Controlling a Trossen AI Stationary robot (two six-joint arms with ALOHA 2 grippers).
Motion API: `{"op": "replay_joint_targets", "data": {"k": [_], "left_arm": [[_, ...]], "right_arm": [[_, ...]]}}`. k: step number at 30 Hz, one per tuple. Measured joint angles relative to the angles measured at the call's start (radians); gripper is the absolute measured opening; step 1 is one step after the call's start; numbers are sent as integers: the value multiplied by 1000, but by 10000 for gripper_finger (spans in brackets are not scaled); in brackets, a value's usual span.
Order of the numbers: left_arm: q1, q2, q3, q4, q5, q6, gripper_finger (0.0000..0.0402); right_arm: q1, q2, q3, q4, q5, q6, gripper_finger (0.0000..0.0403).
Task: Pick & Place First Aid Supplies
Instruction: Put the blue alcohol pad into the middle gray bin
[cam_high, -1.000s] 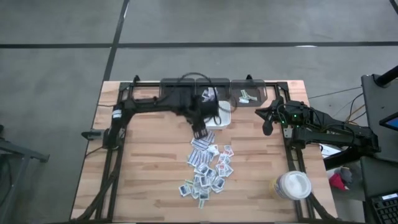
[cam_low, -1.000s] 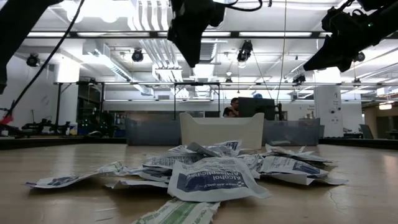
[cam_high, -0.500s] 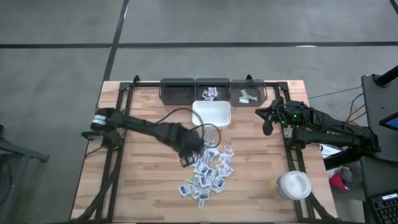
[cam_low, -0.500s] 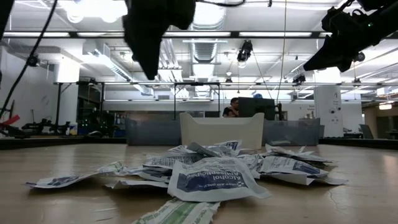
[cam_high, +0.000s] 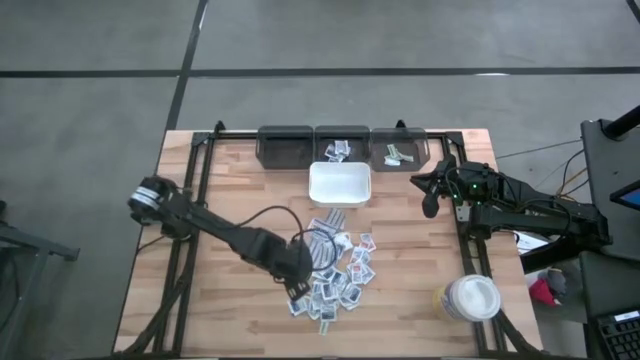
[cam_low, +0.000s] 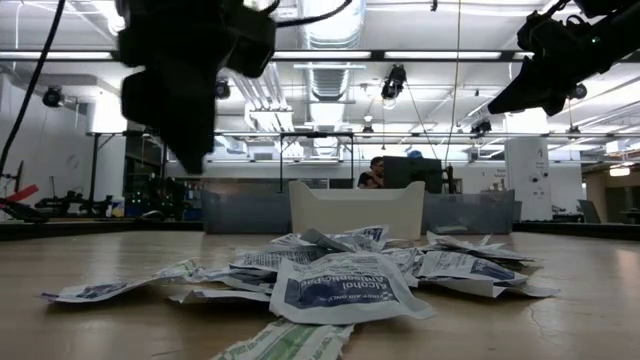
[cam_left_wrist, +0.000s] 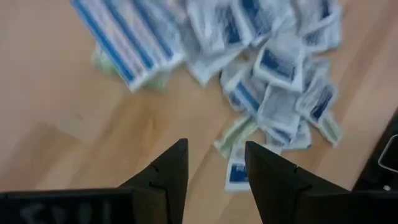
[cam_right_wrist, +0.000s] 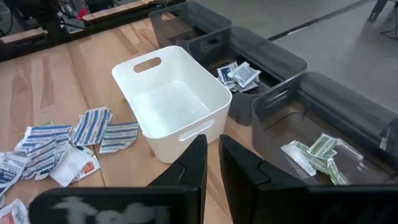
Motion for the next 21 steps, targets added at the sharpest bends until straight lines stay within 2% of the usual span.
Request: {"op": "replay_joint_targets", "data": {"k": [10, 21], "left_arm": [[-72, 52, 20, 35, 4, -193, 147], [-116, 155, 76, 33, 4, -251, 146]], "right_arm": [[0, 0, 0, 0, 0, 0, 38], [0, -1, 0, 0, -1, 0, 38]]}}
